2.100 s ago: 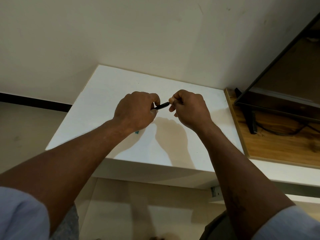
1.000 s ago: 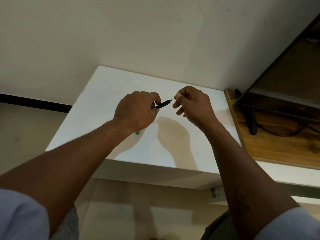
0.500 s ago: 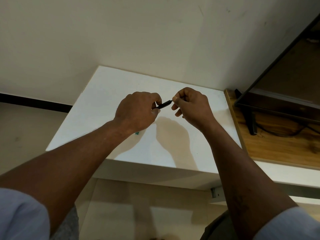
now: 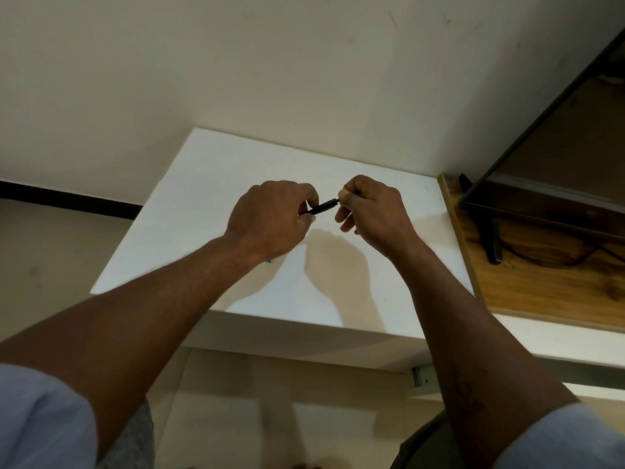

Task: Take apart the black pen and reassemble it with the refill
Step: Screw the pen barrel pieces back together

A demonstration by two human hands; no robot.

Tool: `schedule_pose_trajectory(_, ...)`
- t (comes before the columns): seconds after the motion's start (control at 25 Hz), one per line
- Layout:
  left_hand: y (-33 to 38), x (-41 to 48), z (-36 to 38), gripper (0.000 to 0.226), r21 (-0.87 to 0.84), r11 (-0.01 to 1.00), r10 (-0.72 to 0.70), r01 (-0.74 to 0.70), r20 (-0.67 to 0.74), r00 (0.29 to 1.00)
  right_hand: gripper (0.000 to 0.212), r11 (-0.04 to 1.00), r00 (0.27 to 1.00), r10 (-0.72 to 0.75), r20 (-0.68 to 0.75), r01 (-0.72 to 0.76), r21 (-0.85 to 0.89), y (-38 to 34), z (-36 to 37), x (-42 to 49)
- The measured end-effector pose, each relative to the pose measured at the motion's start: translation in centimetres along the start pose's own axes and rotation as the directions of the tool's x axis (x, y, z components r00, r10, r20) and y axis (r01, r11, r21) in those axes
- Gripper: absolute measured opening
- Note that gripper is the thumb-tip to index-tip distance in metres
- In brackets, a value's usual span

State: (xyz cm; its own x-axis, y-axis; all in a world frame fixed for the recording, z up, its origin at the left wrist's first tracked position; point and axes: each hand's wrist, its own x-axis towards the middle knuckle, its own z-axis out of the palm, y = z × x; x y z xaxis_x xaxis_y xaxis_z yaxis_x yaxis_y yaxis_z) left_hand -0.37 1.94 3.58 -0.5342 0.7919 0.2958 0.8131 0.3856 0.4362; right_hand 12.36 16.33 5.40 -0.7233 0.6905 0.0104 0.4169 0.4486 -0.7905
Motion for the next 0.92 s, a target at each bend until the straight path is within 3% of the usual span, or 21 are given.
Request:
schedule_pose_trajectory(0.44, 0.2, -0.1, 0.0, 0.018, 0.001, 1.000, 0.021, -0.021, -0.009, 1.000, 0.038, 0.995, 1.000, -0.020, -0.006, 0.019, -0.101, 0.2, 0.2, 0.4)
schedule_pose_trajectory(0.6, 0.3, 0.1, -0.1, 0.019, -0.013, 1.000, 0.011, -0.011, -0.007, 1.000, 0.044, 0.999, 1.000, -0.011, -0.027, 0.010, -0.039, 0.0, -0.4, 0.3)
schedule_pose_trajectory(0.76, 0.1, 0.1, -0.3, 0.018, -0.011, 1.000, -0.005, 0.005, -0.011, 1.000, 0.024, 0.996, 0.998, 0.022, -0.051, -0.017, 0.091, -0.4, -1.3, 0.1)
schedule_pose_trajectory(0.92, 0.0, 0.2, -0.2, 0.019, -0.014, 1.000, -0.001, 0.001, -0.019, 1.000, 0.011, 0.998, 1.000, 0.009, -0.014, -0.008, 0.056, -0.6, -1.1, -0.1)
